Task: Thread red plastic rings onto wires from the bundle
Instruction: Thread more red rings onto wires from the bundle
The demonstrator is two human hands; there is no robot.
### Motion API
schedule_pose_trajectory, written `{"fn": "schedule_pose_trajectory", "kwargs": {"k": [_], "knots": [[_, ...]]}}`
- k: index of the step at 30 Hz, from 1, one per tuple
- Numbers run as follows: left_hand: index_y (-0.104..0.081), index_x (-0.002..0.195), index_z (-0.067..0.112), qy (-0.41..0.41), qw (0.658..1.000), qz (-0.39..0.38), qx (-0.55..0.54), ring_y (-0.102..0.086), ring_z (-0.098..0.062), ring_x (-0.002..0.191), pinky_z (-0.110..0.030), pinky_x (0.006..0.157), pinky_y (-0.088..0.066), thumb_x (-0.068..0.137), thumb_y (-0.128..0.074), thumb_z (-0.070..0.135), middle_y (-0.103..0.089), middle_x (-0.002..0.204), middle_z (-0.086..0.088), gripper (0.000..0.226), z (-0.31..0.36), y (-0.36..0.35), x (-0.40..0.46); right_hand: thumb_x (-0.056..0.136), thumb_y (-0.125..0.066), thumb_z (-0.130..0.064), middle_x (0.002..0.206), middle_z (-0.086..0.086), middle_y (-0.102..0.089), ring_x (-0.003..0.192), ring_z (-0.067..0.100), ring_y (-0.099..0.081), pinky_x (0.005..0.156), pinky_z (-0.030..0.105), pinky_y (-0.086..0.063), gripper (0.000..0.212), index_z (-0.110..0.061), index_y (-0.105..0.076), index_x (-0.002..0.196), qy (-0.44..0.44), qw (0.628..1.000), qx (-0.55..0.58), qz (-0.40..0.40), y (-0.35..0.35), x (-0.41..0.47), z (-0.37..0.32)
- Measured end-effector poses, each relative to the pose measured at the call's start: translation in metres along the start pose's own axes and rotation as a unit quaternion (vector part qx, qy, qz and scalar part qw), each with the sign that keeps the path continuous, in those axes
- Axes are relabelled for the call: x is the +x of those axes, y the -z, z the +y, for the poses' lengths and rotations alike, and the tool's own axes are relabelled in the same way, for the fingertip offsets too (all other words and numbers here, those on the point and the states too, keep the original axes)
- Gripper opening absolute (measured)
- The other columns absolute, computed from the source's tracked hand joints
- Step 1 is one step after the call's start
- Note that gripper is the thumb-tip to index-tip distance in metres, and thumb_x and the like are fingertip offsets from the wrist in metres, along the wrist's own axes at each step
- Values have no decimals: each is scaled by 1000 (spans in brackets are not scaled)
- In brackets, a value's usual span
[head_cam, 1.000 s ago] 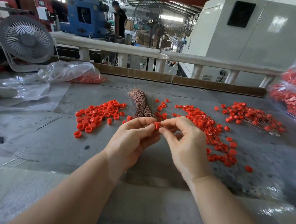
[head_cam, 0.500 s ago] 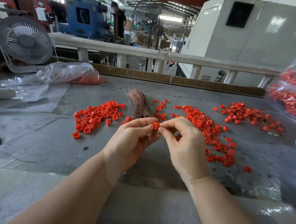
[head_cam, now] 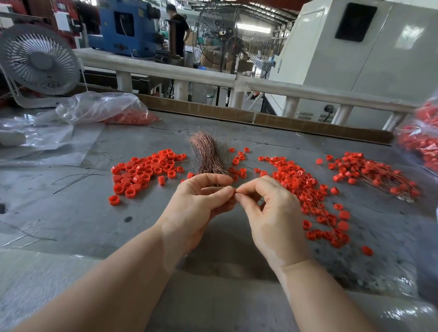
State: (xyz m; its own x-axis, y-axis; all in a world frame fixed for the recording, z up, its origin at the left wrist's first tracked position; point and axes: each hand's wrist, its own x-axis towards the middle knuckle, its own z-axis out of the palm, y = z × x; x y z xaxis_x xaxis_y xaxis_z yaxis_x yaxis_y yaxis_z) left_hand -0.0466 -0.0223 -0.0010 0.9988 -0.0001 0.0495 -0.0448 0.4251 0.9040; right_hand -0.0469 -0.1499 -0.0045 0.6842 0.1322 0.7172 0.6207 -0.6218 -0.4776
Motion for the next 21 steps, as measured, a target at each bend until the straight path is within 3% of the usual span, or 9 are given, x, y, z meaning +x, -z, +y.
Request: {"fn": "schedule_pose_trajectory", "kwargs": {"k": [4, 9, 13, 16, 21], "knots": [[-59, 79, 4, -10, 999, 32, -37, -60, -7, 54, -15, 58, -53, 84, -56, -6, -65, 59, -1, 12, 0, 0, 1, 83, -67, -9, 75, -4, -61, 69, 11, -53, 64, 24, -45, 2, -11, -67, 81, -15, 1000, 19, 14, -1, 0, 1], [-59, 78, 5, -21, 992, 86, -86, -55, -7, 51, -16, 58, -52, 86, -55, -3, -62, 57, -1, 12, 1, 3, 5, 81, -62, -6, 71, -9, -56, 66, 10, -53, 64, 19, -43, 16, -15, -64, 94, -33, 997, 31, 54, -1, 1, 2], [-58, 79, 3, -25, 985, 121, -120, -60, -6, 52, -14, 58, -53, 88, -53, -3, -62, 64, -4, 12, 3, 5, 6, 79, -61, 3, 73, -7, -58, 68, 14, -54, 66, 26, -45, 19, -13, -63, 89, -20, 998, -25, 63, 2, 1, 4], [-57, 80, 3, -26, 982, 131, -134, -61, -7, 55, -14, 60, -54, 88, -53, -3, -60, 69, -7, 11, 4, 7, 6, 78, -62, 6, 75, -7, -59, 69, 10, -51, 68, 24, -43, 18, -11, -63, 84, -14, 997, -62, 42, 4, 1, 6], [-58, 85, 2, -12, 984, 116, -136, -62, -8, 55, -17, 63, -55, 87, -54, -1, -64, 69, -7, 6, 5, 6, 6, 80, -63, 3, 75, -3, -63, 70, 15, -54, 67, 28, -44, 14, -11, -64, 80, -61, 997, -27, 49, 5, 4, 11]]}}
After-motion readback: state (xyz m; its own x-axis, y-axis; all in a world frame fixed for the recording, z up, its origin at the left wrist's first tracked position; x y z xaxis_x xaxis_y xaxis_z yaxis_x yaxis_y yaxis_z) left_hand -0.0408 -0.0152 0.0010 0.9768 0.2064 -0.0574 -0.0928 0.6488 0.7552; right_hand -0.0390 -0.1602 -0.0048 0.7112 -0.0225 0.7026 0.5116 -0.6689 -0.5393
